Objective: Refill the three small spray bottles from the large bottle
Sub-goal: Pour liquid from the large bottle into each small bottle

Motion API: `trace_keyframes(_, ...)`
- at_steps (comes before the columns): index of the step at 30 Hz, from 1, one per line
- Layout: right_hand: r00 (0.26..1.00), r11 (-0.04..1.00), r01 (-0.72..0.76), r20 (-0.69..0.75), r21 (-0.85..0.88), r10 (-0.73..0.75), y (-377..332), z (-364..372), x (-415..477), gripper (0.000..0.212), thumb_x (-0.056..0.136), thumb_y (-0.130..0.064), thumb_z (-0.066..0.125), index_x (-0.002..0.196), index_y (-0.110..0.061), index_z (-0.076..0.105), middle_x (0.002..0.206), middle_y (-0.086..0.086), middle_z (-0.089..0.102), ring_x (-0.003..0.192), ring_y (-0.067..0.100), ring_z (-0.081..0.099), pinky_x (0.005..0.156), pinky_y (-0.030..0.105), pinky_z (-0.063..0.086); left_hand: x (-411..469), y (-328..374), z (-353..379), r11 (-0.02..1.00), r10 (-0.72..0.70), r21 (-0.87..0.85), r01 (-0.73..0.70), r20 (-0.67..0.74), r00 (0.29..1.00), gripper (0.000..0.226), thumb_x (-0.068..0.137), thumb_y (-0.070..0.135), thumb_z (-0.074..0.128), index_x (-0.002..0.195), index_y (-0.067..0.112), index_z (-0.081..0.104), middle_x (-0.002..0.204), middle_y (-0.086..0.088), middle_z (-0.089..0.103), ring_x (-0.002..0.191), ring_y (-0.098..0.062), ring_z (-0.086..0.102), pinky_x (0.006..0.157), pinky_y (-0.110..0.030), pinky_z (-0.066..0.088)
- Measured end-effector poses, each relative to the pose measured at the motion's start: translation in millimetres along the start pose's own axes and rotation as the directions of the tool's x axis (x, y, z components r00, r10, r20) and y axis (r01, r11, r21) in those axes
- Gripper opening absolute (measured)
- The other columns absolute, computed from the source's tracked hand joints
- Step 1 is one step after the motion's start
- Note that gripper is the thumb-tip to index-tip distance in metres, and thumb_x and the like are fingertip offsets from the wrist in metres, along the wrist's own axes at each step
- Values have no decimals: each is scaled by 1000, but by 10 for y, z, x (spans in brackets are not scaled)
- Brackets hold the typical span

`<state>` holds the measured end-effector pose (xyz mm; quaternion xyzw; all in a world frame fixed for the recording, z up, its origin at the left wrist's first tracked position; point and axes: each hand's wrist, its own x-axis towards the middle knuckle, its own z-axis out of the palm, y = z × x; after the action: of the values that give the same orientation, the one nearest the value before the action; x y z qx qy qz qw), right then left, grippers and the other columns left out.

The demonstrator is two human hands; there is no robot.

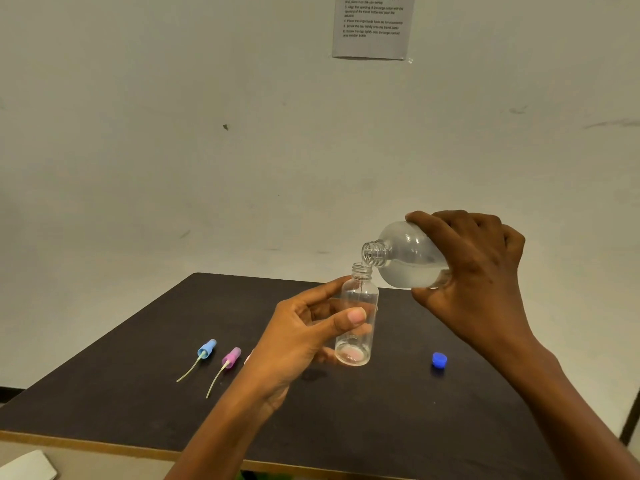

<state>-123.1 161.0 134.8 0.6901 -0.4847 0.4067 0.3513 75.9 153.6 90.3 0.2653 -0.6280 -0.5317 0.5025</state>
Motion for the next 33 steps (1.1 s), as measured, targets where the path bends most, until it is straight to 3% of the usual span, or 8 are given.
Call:
trace_keyframes(4,1000,1000,2,-12,11,-2,-6,-11,3,71,55,-23,68,121,-28,43,109,7,58,104,23,37,83,42,27,-5,-1,3,1000,0,-8,0,0,1000,45,60,26,69,103,36,62,97,6,75,90,-12,72,61,-26,58)
trace_keyframes(10,1000,1000,10,-15,-5,-10,-8,-20,12,72,54,-20,72,120,-27,45,108,7,59,103,23,38,82,35,22,-1,-3,0,1000,0,-2,0,-7,1000,44,57,29,70,99,38,62,96,7,75,89,-12,72,60,-27,58)
trace_keyframes(21,1000,1000,16,-20,9,-16,-15,-15,14,71,54,-23,68,120,-27,43,108,9,59,103,23,37,81,46,31,-1,-1,6,1000,0,-14,0,2,1000,42,59,26,68,99,37,61,92,9,75,87,-10,72,57,-25,57)
trace_keyframes(26,1000,1000,10,-6,-11,-10,-19,-23,15,82,49,-10,83,119,-28,44,107,7,59,103,22,38,82,36,22,-10,-2,0,1000,2,-25,-2,-2,1000,43,57,27,69,98,37,62,94,8,75,89,-12,72,57,-25,57)
trace_keyframes(33,1000,1000,17,-15,-3,-18,-20,-21,3,77,52,-13,78,119,-28,44,108,7,59,103,22,38,82,36,22,-11,-19,-6,1000,-7,-19,7,-5,1000,49,53,32,71,100,38,62,100,5,74,92,-16,71,61,-29,59)
